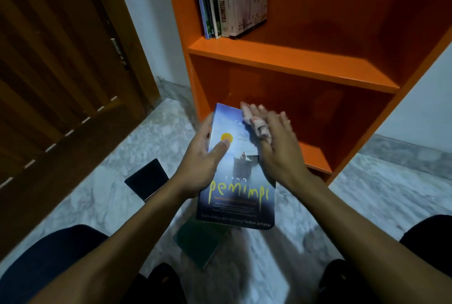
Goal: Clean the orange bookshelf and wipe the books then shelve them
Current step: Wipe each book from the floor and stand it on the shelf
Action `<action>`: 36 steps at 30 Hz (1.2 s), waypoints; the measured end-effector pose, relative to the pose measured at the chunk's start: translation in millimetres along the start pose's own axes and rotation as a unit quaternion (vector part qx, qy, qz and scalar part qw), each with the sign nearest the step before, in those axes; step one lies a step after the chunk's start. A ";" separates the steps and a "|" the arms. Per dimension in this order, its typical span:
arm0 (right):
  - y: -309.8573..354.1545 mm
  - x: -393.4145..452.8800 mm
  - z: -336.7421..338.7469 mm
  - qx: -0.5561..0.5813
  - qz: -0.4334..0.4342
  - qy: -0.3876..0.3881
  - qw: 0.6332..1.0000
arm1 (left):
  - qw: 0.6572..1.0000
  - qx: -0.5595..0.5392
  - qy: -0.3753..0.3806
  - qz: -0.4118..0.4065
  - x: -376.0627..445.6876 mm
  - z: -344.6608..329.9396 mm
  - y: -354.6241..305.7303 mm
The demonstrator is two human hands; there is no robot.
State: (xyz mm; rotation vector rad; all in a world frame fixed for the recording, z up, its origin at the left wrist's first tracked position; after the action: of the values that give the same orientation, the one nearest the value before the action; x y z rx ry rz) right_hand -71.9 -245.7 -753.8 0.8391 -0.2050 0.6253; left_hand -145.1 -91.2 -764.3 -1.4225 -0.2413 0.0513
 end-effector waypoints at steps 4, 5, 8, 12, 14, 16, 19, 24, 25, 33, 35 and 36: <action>10.8 -17.8 -16.2 0.096 0.026 0.025 0.995 | 0.998 -0.018 -0.059 0.013 -0.1 14.9 9.4; 13.0 -20.8 -19.0 0.104 0.033 0.034 0.993 | 0.996 -0.034 -0.084 0.024 -0.2 21.1 11.0; 25.0 -32.0 -30.3 0.116 0.067 0.064 0.989 | 0.981 -0.093 -0.163 0.043 3.5 40.7 12.6; 36.2 -44.3 -37.1 0.150 0.085 0.081 0.982 | 0.956 -0.152 -0.244 0.063 5.8 59.3 18.5; 36.2 -47.5 -38.3 0.144 0.096 0.077 0.982 | 0.948 -0.162 -0.265 0.066 6.1 65.5 20.6; 38.9 -50.2 -37.9 0.135 0.105 0.091 0.981 | 0.942 -0.161 -0.288 0.057 7.4 74.6 20.9; 40.2 -54.5 -41.9 0.146 0.077 0.175 0.971 | 0.944 -0.135 -0.298 0.044 9.8 85.9 17.0; 25.7 -34.0 -32.2 0.250 -0.029 0.141 0.958 | 0.966 -0.055 -0.252 0.026 8.0 78.5 5.1; 22.9 -27.0 -27.8 0.271 -0.054 0.127 0.953 | 0.969 -0.048 -0.239 0.030 6.9 73.9 4.3; 6.3 7.3 38.6 0.239 -0.128 -0.176 0.946 | 0.998 0.024 -0.041 0.050 -5.1 15.3 12.7; 19.0 5.7 41.1 0.182 -0.055 -0.183 0.964 | 0.999 0.026 0.006 0.046 -9.4 -2.2 14.3; 26.1 3.0 33.9 0.142 -0.006 -0.159 0.977 | 0.998 0.029 0.015 0.049 -10.7 -8.9 16.3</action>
State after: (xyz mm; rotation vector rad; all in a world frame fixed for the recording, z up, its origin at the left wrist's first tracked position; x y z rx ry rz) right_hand -82.6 -256.6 -713.7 1.2172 -0.4069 0.5131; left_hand -152.0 -99.3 -782.9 -1.3761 -0.1439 0.1167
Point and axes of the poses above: each hand's wrist, its own x-axis towards the middle knuckle, its own z-axis out of the back of the hand, y = z × x, the point moved 6 cm from there along x, towards the middle knuckle, and after that the axes turned 2 degrees about y, right-handed, at the moved point
